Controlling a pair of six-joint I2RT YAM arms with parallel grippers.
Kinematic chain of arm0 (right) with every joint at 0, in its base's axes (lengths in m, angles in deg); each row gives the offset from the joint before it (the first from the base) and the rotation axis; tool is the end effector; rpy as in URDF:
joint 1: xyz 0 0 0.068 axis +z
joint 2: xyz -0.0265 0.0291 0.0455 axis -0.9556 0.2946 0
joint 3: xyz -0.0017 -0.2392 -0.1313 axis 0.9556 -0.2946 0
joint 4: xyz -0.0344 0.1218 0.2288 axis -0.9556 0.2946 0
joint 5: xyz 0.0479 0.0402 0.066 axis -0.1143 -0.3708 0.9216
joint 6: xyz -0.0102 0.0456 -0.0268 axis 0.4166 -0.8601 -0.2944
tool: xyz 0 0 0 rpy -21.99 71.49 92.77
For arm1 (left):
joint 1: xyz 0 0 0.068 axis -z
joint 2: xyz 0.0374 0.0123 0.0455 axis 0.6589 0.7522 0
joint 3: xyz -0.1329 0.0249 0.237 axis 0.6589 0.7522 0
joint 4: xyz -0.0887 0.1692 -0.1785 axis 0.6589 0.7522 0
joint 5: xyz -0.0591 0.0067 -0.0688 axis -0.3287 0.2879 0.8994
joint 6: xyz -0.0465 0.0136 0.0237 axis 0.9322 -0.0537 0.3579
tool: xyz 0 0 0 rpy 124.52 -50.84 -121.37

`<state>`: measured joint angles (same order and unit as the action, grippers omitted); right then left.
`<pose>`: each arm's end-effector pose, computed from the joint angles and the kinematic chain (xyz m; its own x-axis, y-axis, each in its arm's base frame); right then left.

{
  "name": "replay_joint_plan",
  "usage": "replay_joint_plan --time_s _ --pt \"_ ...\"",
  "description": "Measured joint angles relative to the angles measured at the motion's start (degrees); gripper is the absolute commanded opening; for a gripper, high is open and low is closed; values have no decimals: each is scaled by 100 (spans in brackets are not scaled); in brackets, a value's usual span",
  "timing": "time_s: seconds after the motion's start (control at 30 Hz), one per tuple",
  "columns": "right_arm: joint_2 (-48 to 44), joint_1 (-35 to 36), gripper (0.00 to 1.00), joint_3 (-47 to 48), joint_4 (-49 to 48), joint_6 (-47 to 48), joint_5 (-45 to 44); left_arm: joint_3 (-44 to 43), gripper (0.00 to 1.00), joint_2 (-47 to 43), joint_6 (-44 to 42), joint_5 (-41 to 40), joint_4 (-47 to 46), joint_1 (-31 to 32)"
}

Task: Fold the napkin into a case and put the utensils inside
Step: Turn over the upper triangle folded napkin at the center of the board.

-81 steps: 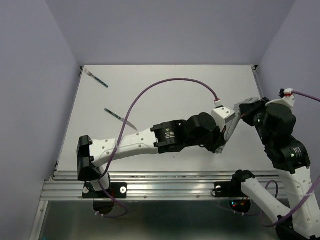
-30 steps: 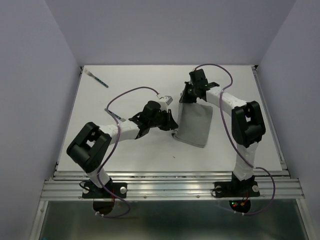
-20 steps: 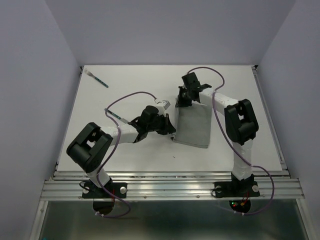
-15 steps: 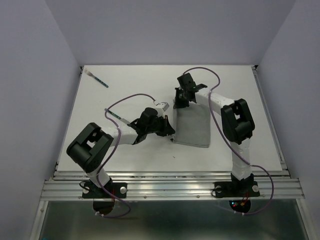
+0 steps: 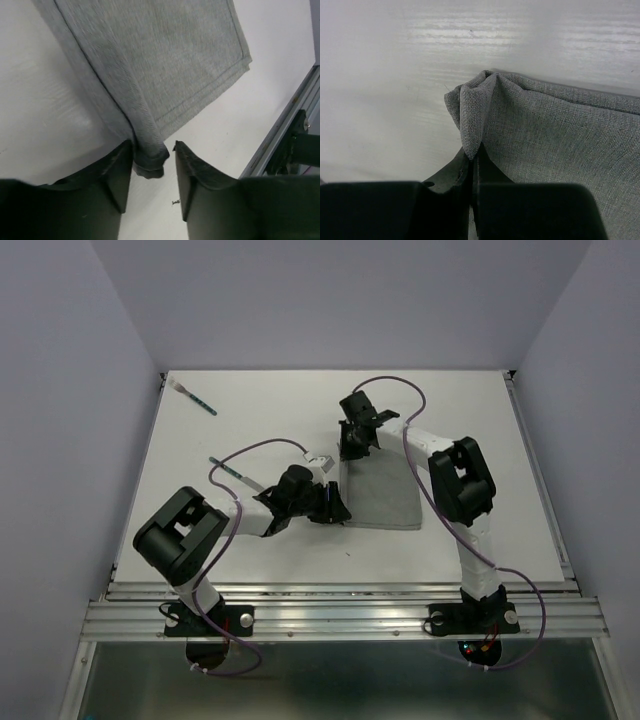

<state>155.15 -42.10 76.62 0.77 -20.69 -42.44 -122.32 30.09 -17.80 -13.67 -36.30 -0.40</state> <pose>0.4119 0.2438 0.1789 -0.8670 0.0457 -0.4962 -0.0887 0.9657 0.2440 0.2338 -0.2191 0.1595 -0.7277 -0.0171 -0.6857 0.5586 0.5653 -0.6070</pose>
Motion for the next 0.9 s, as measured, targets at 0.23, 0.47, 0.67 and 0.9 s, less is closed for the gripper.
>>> replay_joint_plan --time_s 0.23,0.47,0.67,0.9 --pt "37 2 1 50 -195 59 -216 223 76 -98 81 210 201 76" --pt "39 26 13 52 -275 74 -289 306 80 -498 90 146 424 76" --pt "48 90 73 120 -278 133 -216 382 80 -1318 131 -140 946 76" --pt "-42 155 79 258 -306 120 -63 367 78 -2194 166 -511 1493 -15"
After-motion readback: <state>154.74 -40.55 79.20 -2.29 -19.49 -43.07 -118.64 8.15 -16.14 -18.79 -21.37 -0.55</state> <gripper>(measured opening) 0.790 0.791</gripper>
